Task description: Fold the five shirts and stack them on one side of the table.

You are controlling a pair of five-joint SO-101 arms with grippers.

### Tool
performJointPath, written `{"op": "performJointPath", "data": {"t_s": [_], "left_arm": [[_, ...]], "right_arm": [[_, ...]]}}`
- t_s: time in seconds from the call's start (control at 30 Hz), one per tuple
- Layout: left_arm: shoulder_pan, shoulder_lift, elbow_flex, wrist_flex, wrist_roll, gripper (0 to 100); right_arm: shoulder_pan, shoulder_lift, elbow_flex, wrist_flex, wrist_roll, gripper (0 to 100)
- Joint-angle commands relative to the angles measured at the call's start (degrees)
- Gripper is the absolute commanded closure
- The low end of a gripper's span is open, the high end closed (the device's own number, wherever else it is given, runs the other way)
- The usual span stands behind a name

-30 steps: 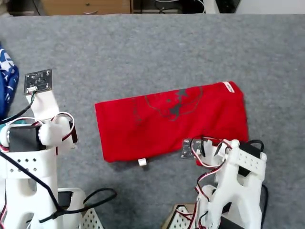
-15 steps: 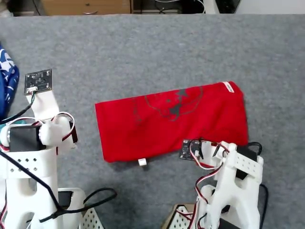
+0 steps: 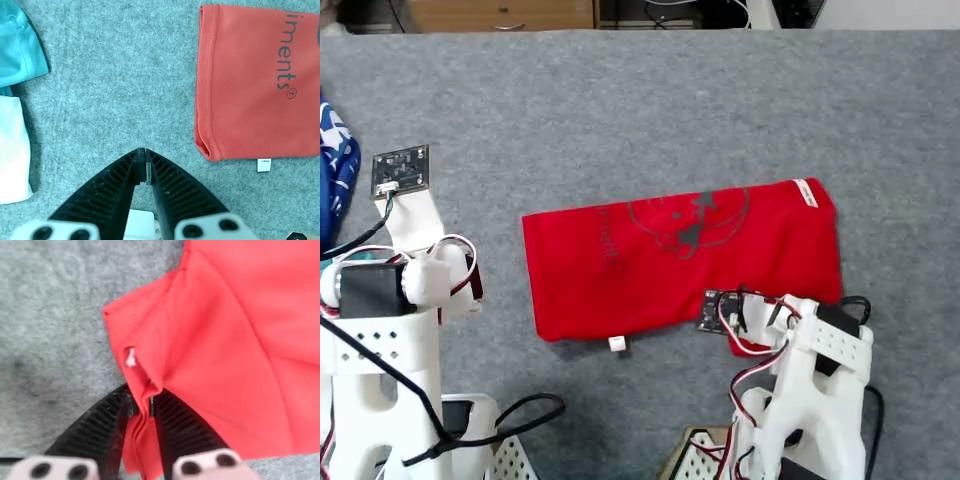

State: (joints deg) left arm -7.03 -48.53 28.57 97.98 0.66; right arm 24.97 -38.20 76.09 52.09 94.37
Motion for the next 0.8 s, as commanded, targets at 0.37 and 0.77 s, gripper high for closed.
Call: {"op": "performJointPath", "data": {"t_s": [0.37, 0.77], "left_arm": [[-0.4, -0.4, -0.6, -0.2, 0.2, 98], [-0.4, -0.4, -0.6, -0.2, 0.2, 98]], "right_arm": [[-3.2, 0.8, -20.6, 10.6, -0.1, 99.4], [-10.6, 3.9, -24.6, 7.3, -0.1, 99.4]]}}
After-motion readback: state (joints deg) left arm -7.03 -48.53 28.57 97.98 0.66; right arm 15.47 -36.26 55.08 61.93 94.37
